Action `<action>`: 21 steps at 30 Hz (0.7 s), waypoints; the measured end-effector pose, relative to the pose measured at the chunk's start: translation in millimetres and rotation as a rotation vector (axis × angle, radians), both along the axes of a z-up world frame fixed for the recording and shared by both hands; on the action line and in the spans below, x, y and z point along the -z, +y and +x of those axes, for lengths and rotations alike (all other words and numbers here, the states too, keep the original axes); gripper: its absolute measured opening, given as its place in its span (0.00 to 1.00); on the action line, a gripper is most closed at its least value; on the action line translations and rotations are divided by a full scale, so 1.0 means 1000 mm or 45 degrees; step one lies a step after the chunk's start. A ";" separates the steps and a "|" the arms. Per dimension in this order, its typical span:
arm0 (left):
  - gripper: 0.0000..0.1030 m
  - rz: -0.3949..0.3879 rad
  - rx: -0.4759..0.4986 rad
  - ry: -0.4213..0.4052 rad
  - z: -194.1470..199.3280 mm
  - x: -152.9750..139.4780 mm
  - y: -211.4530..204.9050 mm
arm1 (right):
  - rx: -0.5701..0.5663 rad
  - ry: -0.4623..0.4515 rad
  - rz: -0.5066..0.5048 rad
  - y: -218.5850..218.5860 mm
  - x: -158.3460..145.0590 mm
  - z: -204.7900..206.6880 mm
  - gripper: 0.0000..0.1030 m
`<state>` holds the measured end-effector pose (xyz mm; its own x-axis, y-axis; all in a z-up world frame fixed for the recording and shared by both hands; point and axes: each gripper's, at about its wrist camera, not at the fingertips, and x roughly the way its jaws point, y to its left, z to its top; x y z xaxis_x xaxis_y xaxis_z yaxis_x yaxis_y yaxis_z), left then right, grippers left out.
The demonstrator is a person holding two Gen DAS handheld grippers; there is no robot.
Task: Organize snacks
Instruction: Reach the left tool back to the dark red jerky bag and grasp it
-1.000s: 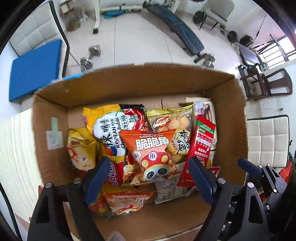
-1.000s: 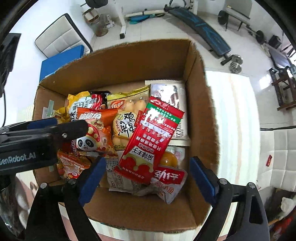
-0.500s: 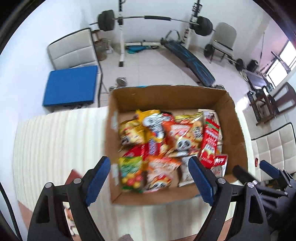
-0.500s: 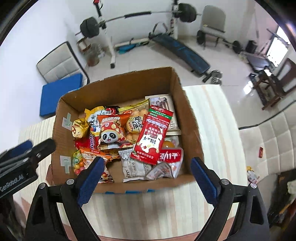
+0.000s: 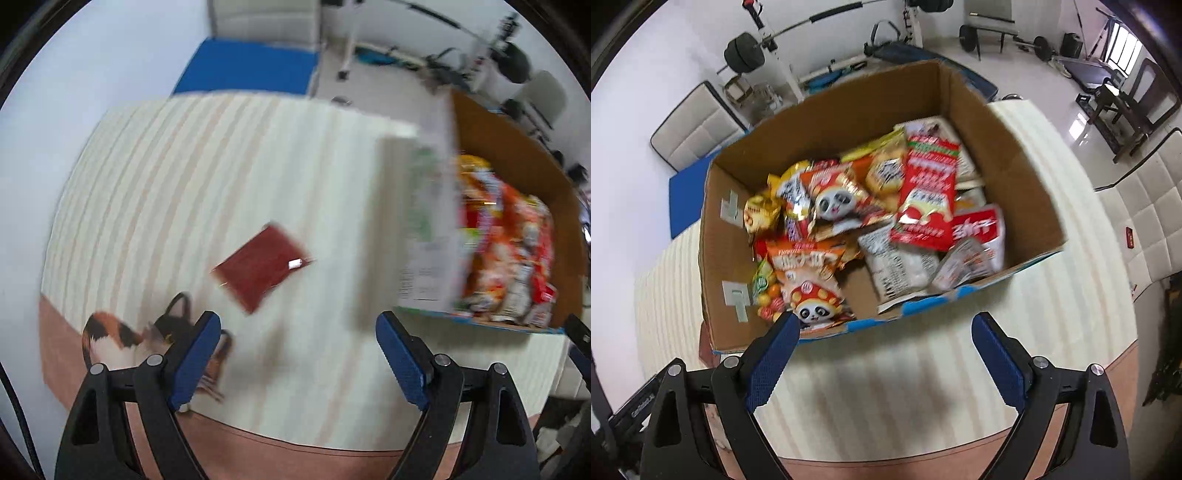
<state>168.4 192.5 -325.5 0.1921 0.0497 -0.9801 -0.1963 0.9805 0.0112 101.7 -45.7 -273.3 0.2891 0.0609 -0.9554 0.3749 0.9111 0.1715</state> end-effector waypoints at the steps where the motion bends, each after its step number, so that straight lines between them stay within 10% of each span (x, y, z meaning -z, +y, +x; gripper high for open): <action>1: 0.84 0.002 -0.015 0.020 0.002 0.008 0.009 | 0.001 0.006 0.005 0.005 0.004 0.003 0.94; 21: 0.86 0.091 0.340 0.295 0.062 0.125 0.014 | 0.045 0.023 -0.005 0.028 0.016 0.057 0.98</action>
